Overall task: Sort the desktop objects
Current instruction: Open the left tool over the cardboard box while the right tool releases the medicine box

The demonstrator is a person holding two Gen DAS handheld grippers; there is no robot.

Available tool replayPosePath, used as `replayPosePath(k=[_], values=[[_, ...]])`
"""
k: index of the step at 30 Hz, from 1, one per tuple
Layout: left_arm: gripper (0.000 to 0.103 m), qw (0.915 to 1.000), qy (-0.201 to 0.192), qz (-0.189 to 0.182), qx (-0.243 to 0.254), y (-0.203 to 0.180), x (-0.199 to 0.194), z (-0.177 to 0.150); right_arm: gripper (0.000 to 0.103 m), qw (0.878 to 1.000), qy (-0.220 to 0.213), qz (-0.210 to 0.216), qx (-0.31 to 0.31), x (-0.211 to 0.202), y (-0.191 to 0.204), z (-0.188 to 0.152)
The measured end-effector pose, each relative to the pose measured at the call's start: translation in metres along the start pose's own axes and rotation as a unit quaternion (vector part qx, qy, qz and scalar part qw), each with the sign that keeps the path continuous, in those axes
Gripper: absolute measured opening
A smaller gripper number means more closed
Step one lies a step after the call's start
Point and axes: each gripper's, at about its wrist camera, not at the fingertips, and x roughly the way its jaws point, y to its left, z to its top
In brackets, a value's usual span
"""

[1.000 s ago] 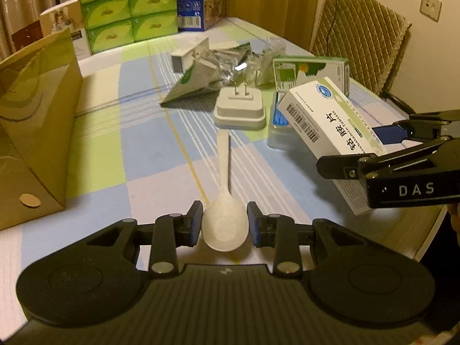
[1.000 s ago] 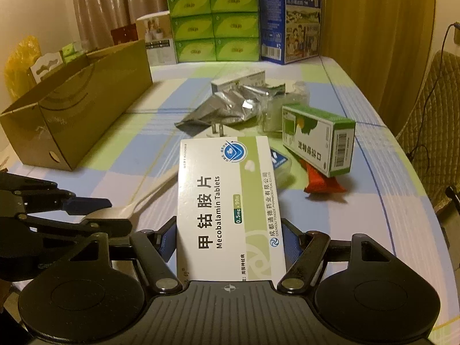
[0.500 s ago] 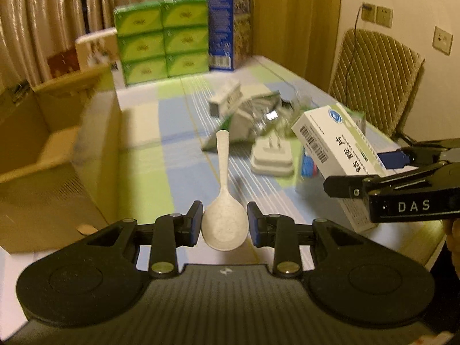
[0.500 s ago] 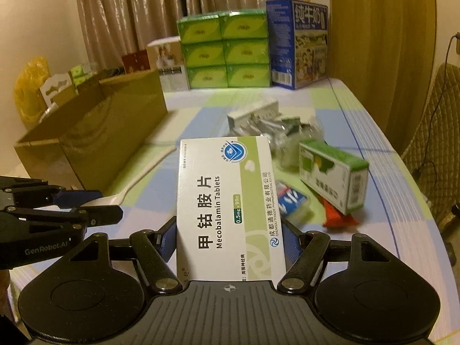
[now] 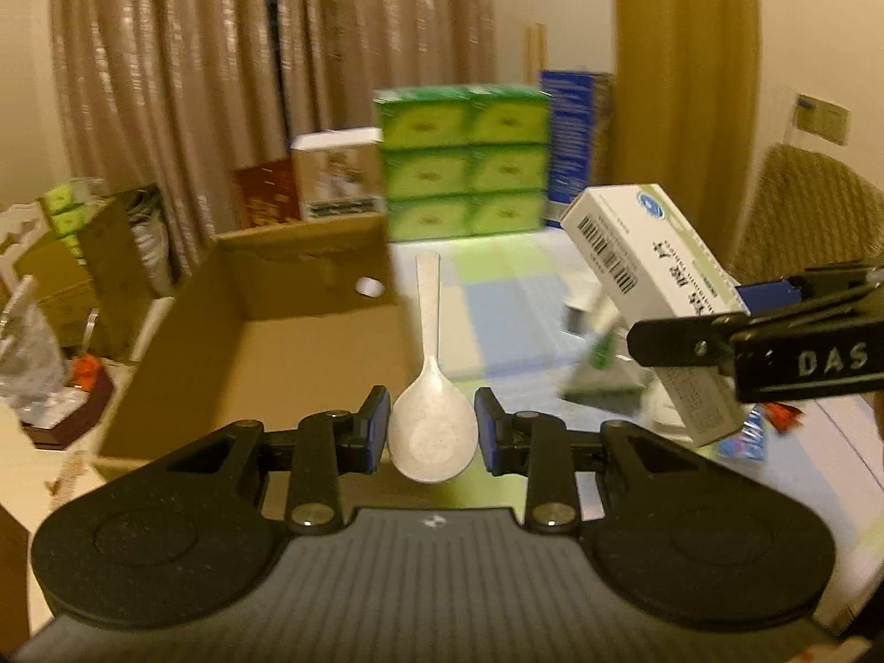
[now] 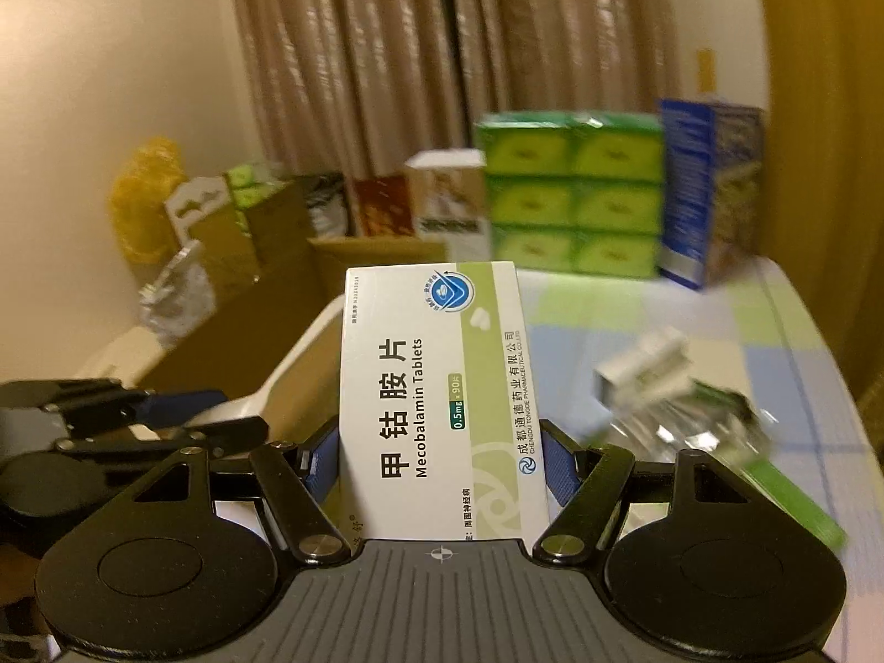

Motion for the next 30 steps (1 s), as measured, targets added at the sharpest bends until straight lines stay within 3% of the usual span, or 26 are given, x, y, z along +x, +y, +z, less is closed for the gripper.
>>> replayPosePath(k=[7, 14, 24, 30], values=[[0.028, 0.9991, -0.008, 0.026, -0.034, 0.061, 0.015, 0.020, 0.068, 0.999, 0.014, 0.037, -0.002, 0.050, 0.040, 0.038], [0.028, 0.9952, -0.004, 0.042, -0.089, 0.113, 0.029, 0.017, 0.068, 0.998, 0.036, 0.050, 0.005, 0.101, 0.063, 0.054], [0.029, 0.9920, 0.006, 0.056, -0.113, 0.140, 0.062, 0.008, 0.068, 0.997, 0.055, 0.057, 0.018, 0.144, 0.076, 0.054], [0.030, 0.9873, -0.004, 0.078, -0.138, 0.151, 0.056, 0.006, 0.068, 0.996, 0.059, 0.064, 0.024, 0.154, 0.078, 0.050]])
